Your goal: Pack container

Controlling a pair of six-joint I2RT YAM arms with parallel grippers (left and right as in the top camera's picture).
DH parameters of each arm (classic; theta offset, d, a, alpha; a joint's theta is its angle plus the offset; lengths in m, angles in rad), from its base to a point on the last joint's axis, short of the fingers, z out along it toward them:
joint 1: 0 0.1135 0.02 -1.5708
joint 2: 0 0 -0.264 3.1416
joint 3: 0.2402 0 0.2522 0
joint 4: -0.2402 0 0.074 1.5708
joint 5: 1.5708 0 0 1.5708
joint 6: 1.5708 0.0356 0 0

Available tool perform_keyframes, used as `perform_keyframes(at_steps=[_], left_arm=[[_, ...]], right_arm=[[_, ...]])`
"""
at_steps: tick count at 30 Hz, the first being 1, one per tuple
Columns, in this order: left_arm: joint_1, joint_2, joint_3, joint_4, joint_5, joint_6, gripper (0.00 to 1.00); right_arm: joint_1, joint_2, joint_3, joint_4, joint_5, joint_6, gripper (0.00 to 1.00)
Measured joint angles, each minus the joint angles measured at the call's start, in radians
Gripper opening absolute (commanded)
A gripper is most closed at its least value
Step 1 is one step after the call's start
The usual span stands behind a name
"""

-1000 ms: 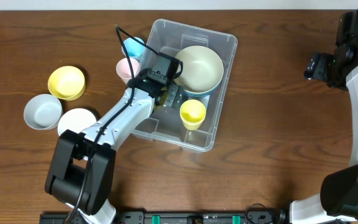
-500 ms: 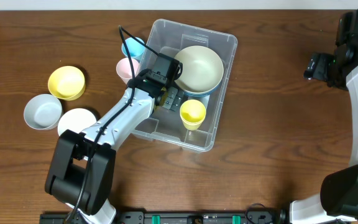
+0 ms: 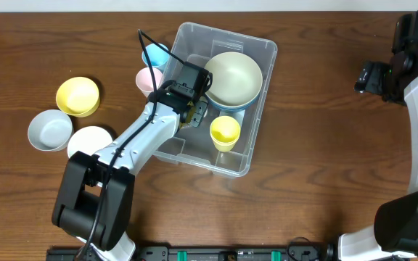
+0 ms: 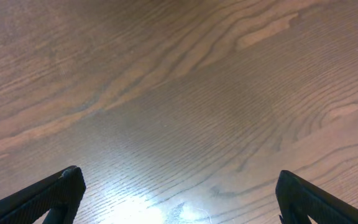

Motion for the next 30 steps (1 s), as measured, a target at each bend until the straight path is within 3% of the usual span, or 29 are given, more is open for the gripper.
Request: perform_keyframes(at_steps=[13, 23, 27, 30], left_arm=[[0.002, -0.038, 0.0, -0.005, 0.005, -0.002, 0.27], [0.005, -0.041, 0.0, -0.006, 0.032, 0.0, 0.26], [0.005, -0.042, 0.0, -0.005, 0.054, -0.004, 0.19], [0.005, -0.042, 0.0, -0.005, 0.065, 0.0, 0.19]], right_arm=[[0.0, 0.0, 0.0, 0.0, 0.0, 0.0, 0.99], [0.0, 0.0, 0.0, 0.0, 0.0, 0.0, 0.99], [0.0, 0.0, 0.0, 0.0, 0.0, 0.0, 0.99], [0.0, 0.0, 0.0, 0.0, 0.0, 0.0, 0.99]])
